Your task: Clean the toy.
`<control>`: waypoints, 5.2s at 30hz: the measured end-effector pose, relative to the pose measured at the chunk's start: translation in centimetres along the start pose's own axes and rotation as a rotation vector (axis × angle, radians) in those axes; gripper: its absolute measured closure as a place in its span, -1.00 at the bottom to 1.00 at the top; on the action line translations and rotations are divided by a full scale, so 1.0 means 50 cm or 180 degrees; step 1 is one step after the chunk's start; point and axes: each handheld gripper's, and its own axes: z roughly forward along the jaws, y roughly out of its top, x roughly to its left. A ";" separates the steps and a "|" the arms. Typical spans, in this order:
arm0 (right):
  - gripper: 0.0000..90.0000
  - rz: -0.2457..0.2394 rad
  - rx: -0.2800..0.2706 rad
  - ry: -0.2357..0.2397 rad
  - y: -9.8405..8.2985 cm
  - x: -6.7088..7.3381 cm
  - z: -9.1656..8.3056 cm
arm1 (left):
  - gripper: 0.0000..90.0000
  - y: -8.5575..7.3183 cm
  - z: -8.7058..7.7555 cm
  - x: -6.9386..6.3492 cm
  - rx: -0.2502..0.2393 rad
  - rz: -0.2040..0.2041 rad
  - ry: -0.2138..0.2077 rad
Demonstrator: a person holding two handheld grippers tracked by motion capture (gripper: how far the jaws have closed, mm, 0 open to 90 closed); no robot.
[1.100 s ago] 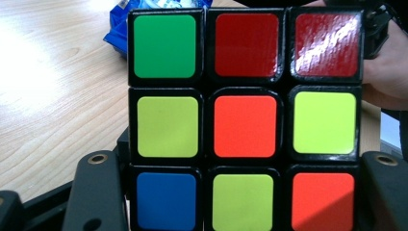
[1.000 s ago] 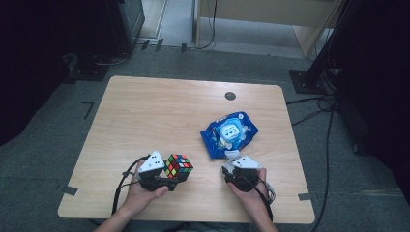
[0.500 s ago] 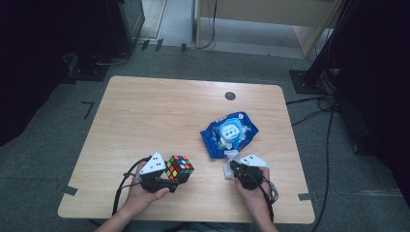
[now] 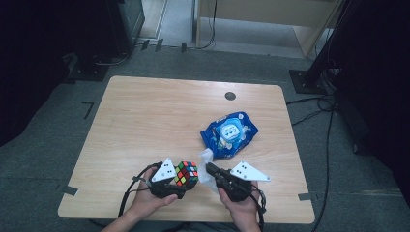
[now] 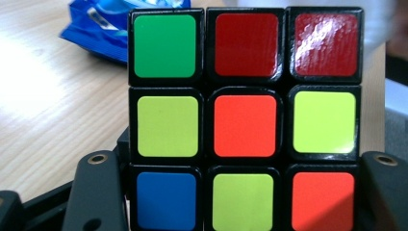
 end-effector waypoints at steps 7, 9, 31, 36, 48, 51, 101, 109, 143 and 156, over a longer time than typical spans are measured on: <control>0.96 -0.0004 -0.0007 0.0461 0.001 0.053 0.019 | -0.24 0.000 0.017 -0.024 0.0044 0.0155 -0.0034; 0.96 -0.0014 0.0039 0.0446 -0.005 0.055 0.028 | -0.25 0.001 0.016 -0.031 0.0034 0.0210 -0.0016; 0.94 0.0167 0.0308 -0.0226 -0.040 -0.049 0.044 | -0.24 0.006 -0.018 -0.020 -0.0167 0.0248 0.0042; 0.93 -0.0039 -0.0287 0.0327 0.008 0.004 -0.007 | -0.24 0.001 -0.005 -0.020 -0.0051 0.0267 0.0081; 0.93 -0.0190 0.0202 -0.0055 -0.031 0.001 0.042 | -0.24 0.010 -0.021 -0.026 -0.0248 0.0256 0.0037; 0.93 -0.0188 0.0484 -0.0477 -0.052 -0.046 0.053 | -0.24 0.013 -0.033 -0.018 -0.0302 0.0246 0.0092; 1.00 0.0369 0.0302 0.0374 -0.048 -0.017 0.053 | -0.25 0.005 -0.019 -0.003 -0.0146 0.0151 -0.0112; 1.00 -0.0403 0.0146 0.0143 -0.032 0.029 0.034 | -0.26 0.003 -0.008 -0.011 -0.0049 0.0223 -0.0149; -0.46 0.0338 0.0529 0.0134 -0.033 0.071 0.075 | -0.25 0.005 0.009 -0.040 0.0104 0.0526 0.0377; -0.30 0.0700 0.0553 0.0341 -0.034 0.037 0.070 | -0.25 0.003 0.010 -0.040 0.0127 0.0568 0.0458</control>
